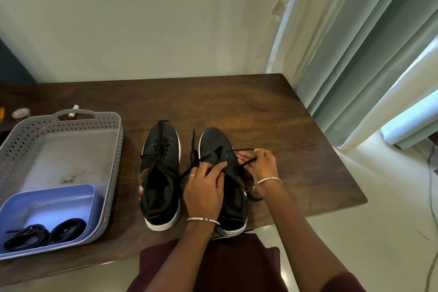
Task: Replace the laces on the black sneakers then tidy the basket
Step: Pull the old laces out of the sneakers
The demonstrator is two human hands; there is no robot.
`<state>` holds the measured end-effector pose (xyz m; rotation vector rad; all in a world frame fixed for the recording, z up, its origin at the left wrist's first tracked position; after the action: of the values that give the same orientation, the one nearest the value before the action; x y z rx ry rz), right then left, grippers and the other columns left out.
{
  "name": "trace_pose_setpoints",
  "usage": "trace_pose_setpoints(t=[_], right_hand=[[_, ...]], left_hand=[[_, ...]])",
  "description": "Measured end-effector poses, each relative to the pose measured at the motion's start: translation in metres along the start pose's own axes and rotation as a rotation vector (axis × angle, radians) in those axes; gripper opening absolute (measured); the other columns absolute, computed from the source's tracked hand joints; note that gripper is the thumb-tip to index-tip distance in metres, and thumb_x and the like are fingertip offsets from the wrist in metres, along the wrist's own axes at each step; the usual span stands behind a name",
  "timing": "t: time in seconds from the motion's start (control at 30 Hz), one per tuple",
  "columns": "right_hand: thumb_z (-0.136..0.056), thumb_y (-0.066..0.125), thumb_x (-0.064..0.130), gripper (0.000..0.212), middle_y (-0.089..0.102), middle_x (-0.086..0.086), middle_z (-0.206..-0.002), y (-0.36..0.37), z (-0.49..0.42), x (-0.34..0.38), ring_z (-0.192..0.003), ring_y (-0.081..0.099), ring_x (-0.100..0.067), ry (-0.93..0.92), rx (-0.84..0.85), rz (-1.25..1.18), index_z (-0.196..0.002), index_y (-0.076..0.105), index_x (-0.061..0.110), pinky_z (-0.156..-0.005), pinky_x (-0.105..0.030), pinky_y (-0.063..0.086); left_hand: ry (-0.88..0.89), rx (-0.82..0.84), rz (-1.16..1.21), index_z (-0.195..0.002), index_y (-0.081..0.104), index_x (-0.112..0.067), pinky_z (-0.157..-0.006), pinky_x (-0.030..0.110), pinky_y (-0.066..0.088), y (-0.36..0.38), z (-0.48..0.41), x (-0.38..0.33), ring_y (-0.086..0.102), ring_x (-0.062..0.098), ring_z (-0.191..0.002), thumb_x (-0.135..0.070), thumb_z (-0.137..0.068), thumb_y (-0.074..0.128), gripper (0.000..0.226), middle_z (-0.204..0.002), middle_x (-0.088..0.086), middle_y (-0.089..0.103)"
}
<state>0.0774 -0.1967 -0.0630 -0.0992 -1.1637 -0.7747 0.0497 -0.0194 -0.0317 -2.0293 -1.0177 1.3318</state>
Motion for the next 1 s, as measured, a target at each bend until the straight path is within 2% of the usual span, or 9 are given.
trace_pose_setpoints(t=[0.07,0.23,0.33,0.43,0.57,0.7,0.8,0.9,1.0], right_hand=[[-0.100,0.048,0.004,0.006,0.070,-0.019,-0.090,-0.003,-0.001,0.004,-0.072,0.071,-0.023,-0.044,-0.007,0.163,-0.104,0.052,0.008,-0.068,-0.033,0.061],[-0.085,0.074,0.017,0.040,0.070,0.008,-0.101,0.022,0.002,0.025,-0.083,0.069,-0.007,-0.423,0.172,0.858,-0.122,0.062,0.027,-0.075,-0.018,0.056],[-0.089,0.071,0.021,0.024,0.069,0.001,-0.105,0.047,0.005,0.024,-0.089,0.066,-0.013,-0.670,0.245,1.252,-0.113,0.070,0.018,-0.081,-0.029,0.054],[-0.094,0.064,0.022,0.012,0.069,-0.004,-0.093,0.056,0.008,0.027,-0.086,0.064,-0.023,-0.794,0.191,1.369,-0.096,0.071,0.012,-0.073,-0.033,0.048],[-0.095,0.057,0.012,0.011,0.071,-0.002,-0.075,0.037,0.007,0.023,-0.070,0.069,-0.025,-0.787,0.051,1.178,-0.085,0.064,0.012,-0.065,-0.038,0.054],[-0.103,0.048,0.006,0.019,0.072,-0.017,-0.081,-0.006,-0.005,0.002,-0.076,0.075,-0.027,-0.253,-0.087,0.235,-0.086,0.056,0.006,-0.068,-0.037,0.063],[-0.105,0.045,0.009,0.018,0.071,-0.022,-0.089,-0.011,-0.004,-0.019,-0.075,0.074,-0.026,0.024,-0.112,-0.102,-0.092,0.054,0.001,-0.067,-0.035,0.062],[-0.102,0.051,0.010,0.013,0.074,-0.014,-0.089,-0.008,-0.003,-0.017,-0.074,0.073,-0.020,0.009,-0.099,-0.074,-0.093,0.059,0.006,-0.060,-0.026,0.057],[-0.093,0.063,0.008,0.010,0.075,-0.007,-0.095,-0.003,-0.004,0.002,-0.075,0.070,-0.017,-0.139,-0.024,0.189,-0.101,0.065,0.014,-0.057,-0.023,0.053]], left_hand=[[-0.005,-0.009,0.004,-0.108,0.075,-0.034,-0.056,0.031,0.051,0.000,0.000,0.001,0.057,0.019,-0.079,-0.022,-0.080,0.079,0.030,-0.089,-0.007,0.060],[0.012,-0.033,0.000,-0.108,0.075,-0.032,-0.056,0.031,0.051,-0.001,0.002,0.000,0.057,0.019,-0.078,-0.022,-0.082,0.077,0.027,-0.087,-0.006,0.060],[0.014,-0.049,-0.010,-0.107,0.076,-0.031,-0.056,0.031,0.050,-0.001,0.002,0.000,0.057,0.019,-0.076,-0.022,-0.083,0.077,0.025,-0.086,-0.006,0.061],[0.033,-0.069,-0.035,-0.106,0.076,-0.031,-0.055,0.030,0.050,-0.001,0.003,0.000,0.057,0.018,-0.075,-0.028,-0.090,0.064,0.020,-0.085,-0.006,0.061],[0.047,-0.073,-0.070,-0.105,0.076,-0.031,-0.054,0.030,0.049,0.000,0.003,-0.001,0.058,0.019,-0.074,-0.034,-0.092,0.049,0.030,-0.084,-0.006,0.062],[0.038,-0.077,-0.076,-0.104,0.076,-0.031,-0.054,0.030,0.048,0.000,0.003,-0.001,0.058,0.018,-0.074,-0.034,-0.092,0.050,0.029,-0.084,-0.006,0.062],[0.036,-0.064,-0.063,-0.105,0.076,-0.031,-0.054,0.031,0.050,0.001,0.003,0.000,0.059,0.019,-0.074,-0.035,-0.092,0.049,0.030,-0.084,-0.006,0.062],[0.027,-0.060,-0.050,-0.105,0.076,-0.032,-0.055,0.032,0.051,0.001,0.003,0.001,0.059,0.019,-0.075,-0.034,-0.091,0.050,0.029,-0.084,-0.006,0.062],[0.022,-0.058,-0.038,-0.105,0.076,-0.032,-0.055,0.032,0.051,0.000,0.004,0.001,0.058,0.019,-0.075,-0.032,-0.090,0.054,0.027,-0.084,-0.006,0.061]])
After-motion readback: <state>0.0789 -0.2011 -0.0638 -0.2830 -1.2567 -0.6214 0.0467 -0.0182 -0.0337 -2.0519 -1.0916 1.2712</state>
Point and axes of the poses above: each hand's wrist, its own z-axis away from the middle knuckle, its own y-axis out of the palm, x = y × z, the point moved 7 cm from there along -z, towards the middle knuckle
